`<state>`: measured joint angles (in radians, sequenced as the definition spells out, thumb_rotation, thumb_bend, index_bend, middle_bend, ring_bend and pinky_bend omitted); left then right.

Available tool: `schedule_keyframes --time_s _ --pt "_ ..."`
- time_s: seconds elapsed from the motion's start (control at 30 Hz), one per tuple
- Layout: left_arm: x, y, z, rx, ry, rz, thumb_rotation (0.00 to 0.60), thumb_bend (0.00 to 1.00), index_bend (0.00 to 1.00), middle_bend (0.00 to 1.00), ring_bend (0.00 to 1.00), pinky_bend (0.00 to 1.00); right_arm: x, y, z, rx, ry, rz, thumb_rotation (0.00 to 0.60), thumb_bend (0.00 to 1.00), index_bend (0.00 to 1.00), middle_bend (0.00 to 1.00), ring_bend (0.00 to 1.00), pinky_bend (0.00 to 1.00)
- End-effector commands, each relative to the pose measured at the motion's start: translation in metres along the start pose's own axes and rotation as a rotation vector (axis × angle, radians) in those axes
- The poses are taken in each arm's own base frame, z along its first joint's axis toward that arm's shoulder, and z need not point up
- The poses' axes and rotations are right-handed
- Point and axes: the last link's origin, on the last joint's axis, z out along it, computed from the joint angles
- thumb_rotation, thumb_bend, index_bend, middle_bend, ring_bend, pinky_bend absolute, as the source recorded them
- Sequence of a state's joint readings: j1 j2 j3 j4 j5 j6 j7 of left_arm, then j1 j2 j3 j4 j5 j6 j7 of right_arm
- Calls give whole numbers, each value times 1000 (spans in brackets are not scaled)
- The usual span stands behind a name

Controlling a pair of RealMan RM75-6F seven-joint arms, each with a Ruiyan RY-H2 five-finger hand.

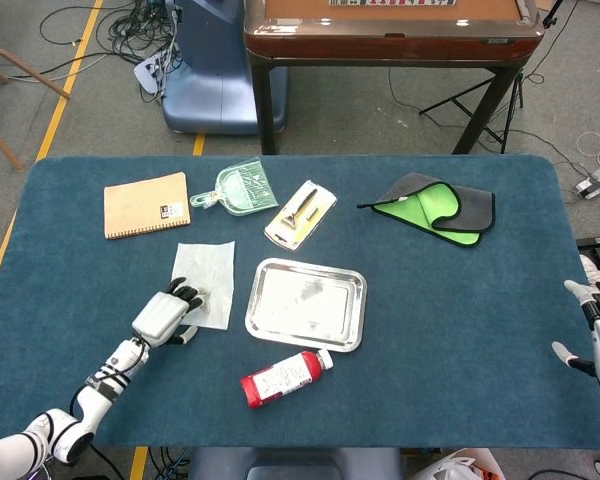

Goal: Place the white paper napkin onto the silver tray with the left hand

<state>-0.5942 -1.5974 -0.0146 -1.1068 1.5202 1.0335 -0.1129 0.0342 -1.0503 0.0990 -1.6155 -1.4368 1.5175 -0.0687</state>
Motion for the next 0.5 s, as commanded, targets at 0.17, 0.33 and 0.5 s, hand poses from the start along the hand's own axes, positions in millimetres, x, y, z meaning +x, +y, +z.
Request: schedule_keyframes --time_s 0.17,0.33,0.5 --pt "5 -3 3 -4 44 -10 600 390 439 226 235 75 0 1 0 -3 1 0 600 51 203 258 139 143" --pt "7 -3 6 -13 59 -16 600 393 507 247 253 85 0 0 -1 -3 1 0 600 51 203 258 139 143" --pt "16 0 19 -39 102 -24 600 394 584 277 275 106 1 2 -3 -11 5 1 600 51 203 258 139 143"
